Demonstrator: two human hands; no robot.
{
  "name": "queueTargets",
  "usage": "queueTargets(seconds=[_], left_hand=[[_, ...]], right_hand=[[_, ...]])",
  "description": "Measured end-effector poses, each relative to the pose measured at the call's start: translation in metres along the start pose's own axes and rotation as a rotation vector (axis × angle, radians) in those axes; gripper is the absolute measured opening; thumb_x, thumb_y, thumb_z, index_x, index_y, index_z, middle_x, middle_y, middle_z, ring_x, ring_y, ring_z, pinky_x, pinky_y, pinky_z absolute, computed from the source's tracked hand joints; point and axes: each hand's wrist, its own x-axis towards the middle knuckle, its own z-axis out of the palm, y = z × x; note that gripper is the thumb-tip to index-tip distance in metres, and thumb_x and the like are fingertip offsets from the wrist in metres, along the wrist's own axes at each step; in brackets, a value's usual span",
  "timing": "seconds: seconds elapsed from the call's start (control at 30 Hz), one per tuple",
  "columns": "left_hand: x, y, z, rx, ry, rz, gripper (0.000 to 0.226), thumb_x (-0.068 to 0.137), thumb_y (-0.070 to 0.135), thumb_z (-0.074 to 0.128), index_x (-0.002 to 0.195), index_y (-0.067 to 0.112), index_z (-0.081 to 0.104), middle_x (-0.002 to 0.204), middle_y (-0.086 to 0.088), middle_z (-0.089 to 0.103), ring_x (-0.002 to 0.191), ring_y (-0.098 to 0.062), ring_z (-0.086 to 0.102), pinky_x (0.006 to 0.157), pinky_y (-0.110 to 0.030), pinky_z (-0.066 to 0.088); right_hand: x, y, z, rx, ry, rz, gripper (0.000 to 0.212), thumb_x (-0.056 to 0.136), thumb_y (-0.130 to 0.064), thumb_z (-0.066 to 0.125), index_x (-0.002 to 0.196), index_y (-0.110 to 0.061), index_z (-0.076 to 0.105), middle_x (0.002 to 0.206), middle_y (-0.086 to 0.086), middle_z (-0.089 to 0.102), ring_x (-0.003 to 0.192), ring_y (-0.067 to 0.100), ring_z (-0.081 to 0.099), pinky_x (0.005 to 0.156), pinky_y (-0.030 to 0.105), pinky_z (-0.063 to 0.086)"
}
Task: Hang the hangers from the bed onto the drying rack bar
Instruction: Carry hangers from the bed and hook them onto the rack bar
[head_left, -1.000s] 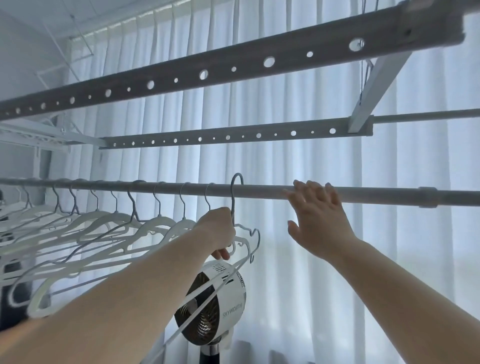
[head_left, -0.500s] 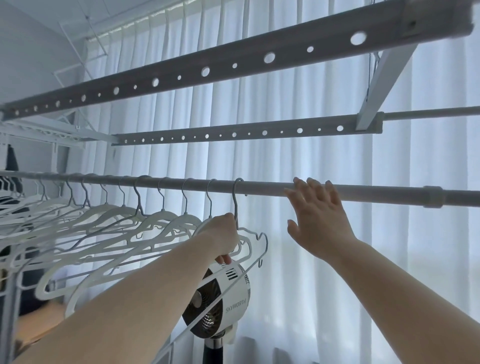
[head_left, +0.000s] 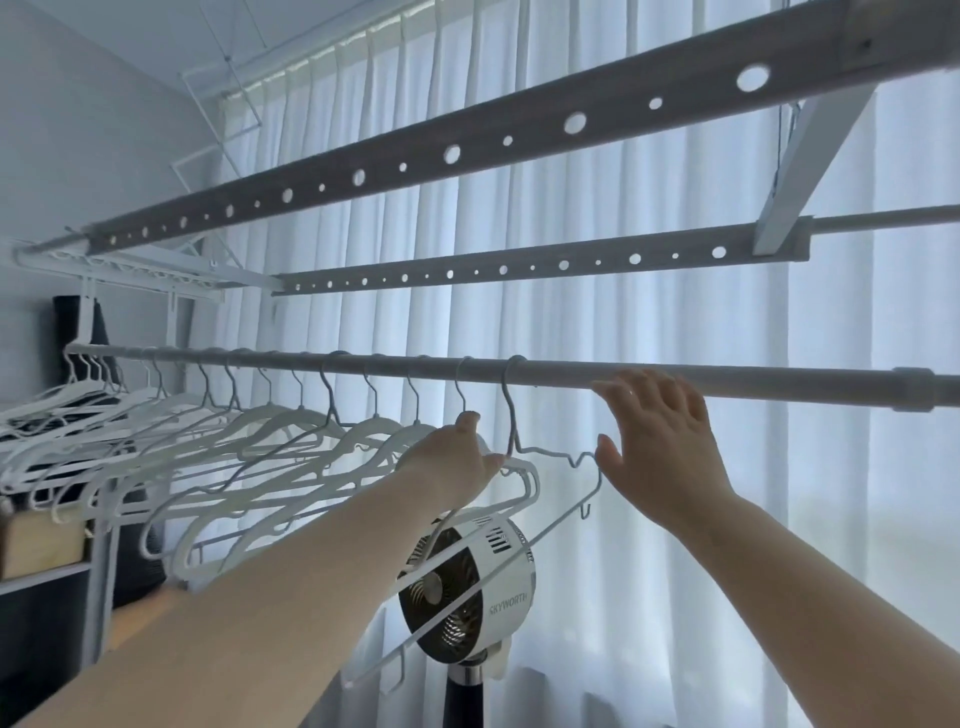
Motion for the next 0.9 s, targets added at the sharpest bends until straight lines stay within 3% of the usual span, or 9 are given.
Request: queueTargets(seconds=[0.07, 0.17, 0.33, 0.43, 0.53, 0.63, 0.73, 0.83, 0.9], left_hand=[[-0.016, -0.015, -0.012, 0.000, 0.062, 0.026, 0.057, 0.096, 0.039, 0.038, 0.144, 0.018, 0.017, 0.143, -0.004, 0.040, 0.129, -0.025, 0.041, 0.102, -0.037, 0.037], [-0.051, -0.045, -0.034, -0.049, 0.160, 0.049, 0.046, 0.094, 0.038, 0.043, 0.136, 0.021, 0.035, 0.132, 0.001, 0.051, 0.118, -0.020, 0.050, 0.097, -0.034, 0.042], [-0.140, -0.120, -0.086, -0.179, 0.198, 0.004, 0.020, 0.092, 0.026, 0.052, 0.109, 0.023, 0.060, 0.091, 0.009, 0.059, 0.092, -0.012, 0.055, 0.078, -0.021, 0.044], [-0.207, -0.171, -0.116, -0.240, 0.245, -0.089, 0.017, 0.091, 0.021, 0.052, 0.085, 0.035, 0.057, 0.079, 0.015, 0.062, 0.087, -0.009, 0.061, 0.078, -0.019, 0.046], [-0.296, -0.220, -0.133, -0.290, 0.301, -0.271, 0.030, 0.091, 0.015, 0.051, 0.075, 0.039, 0.056, 0.064, 0.016, 0.064, 0.073, 0.001, 0.062, 0.075, -0.015, 0.047], [-0.393, -0.271, -0.138, -0.269, 0.288, -0.523, 0.030, 0.090, 0.020, 0.054, 0.066, 0.038, 0.060, 0.055, 0.019, 0.063, 0.056, 0.005, 0.058, 0.060, -0.015, 0.047], [-0.486, -0.324, -0.149, -0.228, 0.347, -0.749, 0.027, 0.082, 0.027, 0.053, 0.062, 0.042, 0.063, 0.055, 0.025, 0.062, 0.066, -0.002, 0.062, 0.076, -0.028, 0.052], [-0.579, -0.363, -0.161, -0.141, 0.435, -0.963, 0.035, 0.090, 0.015, 0.052, 0.062, 0.034, 0.056, 0.055, 0.032, 0.060, 0.060, 0.006, 0.057, 0.075, -0.024, 0.050], [-0.633, -0.377, -0.166, -0.105, 0.492, -1.085, 0.034, 0.090, 0.013, 0.051, 0.064, 0.036, 0.053, 0.055, 0.026, 0.062, 0.057, 0.008, 0.056, 0.071, -0.021, 0.047]], right_hand=[[0.003, -0.021, -0.011, 0.111, -0.036, 0.022, 0.045, 0.068, -0.012, 0.073, 0.112, -0.007, 0.061, 0.114, 0.013, 0.062, 0.111, 0.036, 0.055, 0.103, 0.043, 0.034], [0.008, -0.062, -0.023, 0.228, -0.126, -0.039, 0.043, 0.091, -0.024, 0.047, 0.134, -0.018, 0.041, 0.139, 0.000, 0.043, 0.132, 0.022, 0.034, 0.112, 0.032, 0.020], [0.005, -0.172, -0.052, 0.516, -0.237, -0.211, 0.037, 0.095, -0.027, 0.039, 0.131, -0.023, 0.044, 0.137, -0.007, 0.046, 0.126, 0.013, 0.040, 0.105, 0.026, 0.028], [-0.004, -0.248, -0.074, 0.682, -0.268, -0.311, 0.031, 0.093, -0.024, 0.042, 0.122, -0.024, 0.055, 0.126, -0.006, 0.057, 0.117, 0.014, 0.050, 0.094, 0.024, 0.036], [-0.029, -0.335, -0.095, 0.860, -0.346, -0.342, 0.028, 0.092, -0.022, 0.042, 0.113, -0.025, 0.059, 0.114, -0.002, 0.063, 0.105, 0.018, 0.057, 0.084, 0.026, 0.042], [-0.064, -0.430, -0.113, 0.951, -0.427, -0.578, 0.030, 0.093, -0.022, 0.038, 0.116, -0.022, 0.058, 0.115, -0.002, 0.062, 0.105, 0.020, 0.057, 0.081, 0.027, 0.043], [-0.102, -0.514, -0.141, 1.061, -0.510, -0.727, 0.029, 0.093, -0.021, 0.040, 0.116, -0.021, 0.058, 0.114, -0.001, 0.063, 0.105, 0.020, 0.057, 0.074, 0.023, 0.039], [-0.145, -0.588, -0.170, 1.147, -0.643, -0.814, 0.028, 0.093, -0.020, 0.042, 0.113, -0.018, 0.060, 0.111, 0.003, 0.066, 0.102, 0.025, 0.060, 0.081, 0.029, 0.045], [-0.175, -0.631, -0.185, 1.192, -0.729, -0.864, 0.027, 0.092, -0.019, 0.042, 0.111, -0.019, 0.061, 0.110, 0.004, 0.066, 0.101, 0.026, 0.060, 0.075, 0.027, 0.043]])
